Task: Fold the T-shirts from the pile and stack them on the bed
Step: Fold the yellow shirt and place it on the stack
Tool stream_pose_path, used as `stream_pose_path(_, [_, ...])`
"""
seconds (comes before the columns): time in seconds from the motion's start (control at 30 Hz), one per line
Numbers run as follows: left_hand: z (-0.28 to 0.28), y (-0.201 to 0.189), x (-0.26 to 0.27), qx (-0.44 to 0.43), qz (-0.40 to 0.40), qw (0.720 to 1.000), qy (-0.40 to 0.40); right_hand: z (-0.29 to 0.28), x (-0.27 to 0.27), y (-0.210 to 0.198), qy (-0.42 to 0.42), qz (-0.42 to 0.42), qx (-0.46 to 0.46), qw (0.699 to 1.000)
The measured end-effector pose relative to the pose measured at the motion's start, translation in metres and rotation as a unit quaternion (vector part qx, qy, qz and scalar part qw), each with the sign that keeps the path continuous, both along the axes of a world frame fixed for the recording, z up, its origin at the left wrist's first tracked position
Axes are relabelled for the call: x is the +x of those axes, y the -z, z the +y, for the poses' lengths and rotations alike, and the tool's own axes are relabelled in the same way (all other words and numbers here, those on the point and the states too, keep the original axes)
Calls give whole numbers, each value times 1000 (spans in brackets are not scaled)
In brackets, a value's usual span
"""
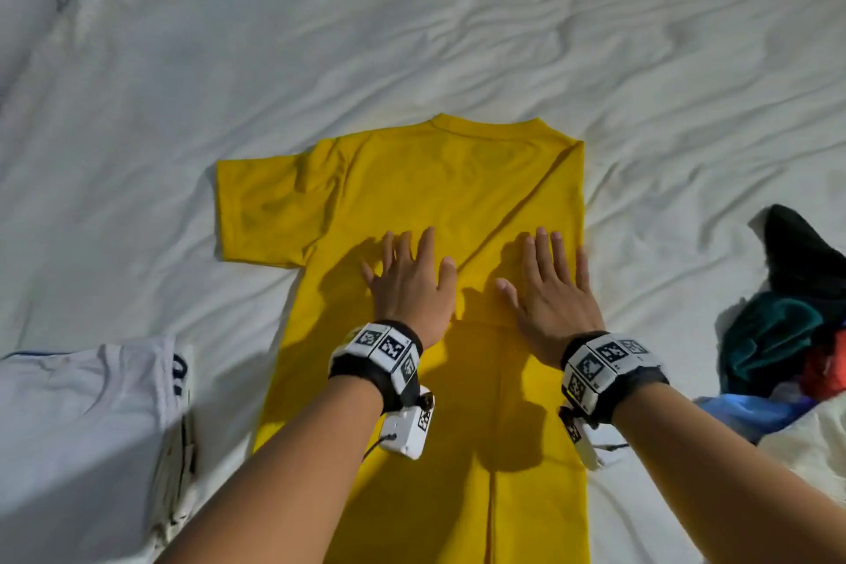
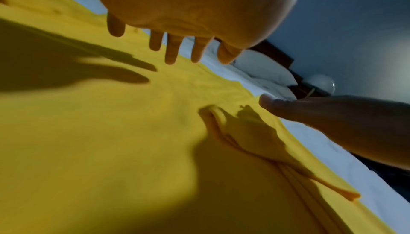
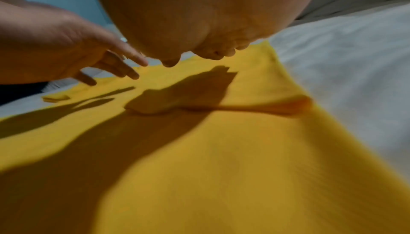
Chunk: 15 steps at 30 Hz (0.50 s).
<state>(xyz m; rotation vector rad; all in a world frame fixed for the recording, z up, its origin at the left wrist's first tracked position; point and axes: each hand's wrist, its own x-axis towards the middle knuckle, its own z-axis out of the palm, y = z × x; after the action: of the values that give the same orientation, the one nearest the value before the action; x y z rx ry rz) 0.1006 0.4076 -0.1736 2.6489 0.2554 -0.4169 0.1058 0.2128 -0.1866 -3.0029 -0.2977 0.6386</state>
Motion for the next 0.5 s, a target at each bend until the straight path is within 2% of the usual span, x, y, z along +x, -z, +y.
stream_pose_path(0.1, [46, -13, -30, 57, -35, 992, -105, 43, 0, -22, -21, 5, 30, 999])
stream_pose_path(0.17, [76, -13, -45, 94, -9, 981, -168, 75, 6, -29, -39, 17, 43, 998])
stream_pose_path(0.27, [108, -5, -51, 99, 55, 966, -232, 121, 24, -32, -64, 2, 53, 997])
stream_pose_path(0.4, [131, 14, -37, 68, 90, 973, -203, 178, 63, -33, -53, -43, 80, 994])
stream_pose_path(0.5, [133, 23, -19, 49, 91, 976, -191, 214, 96, -29, -9, -28, 130, 991])
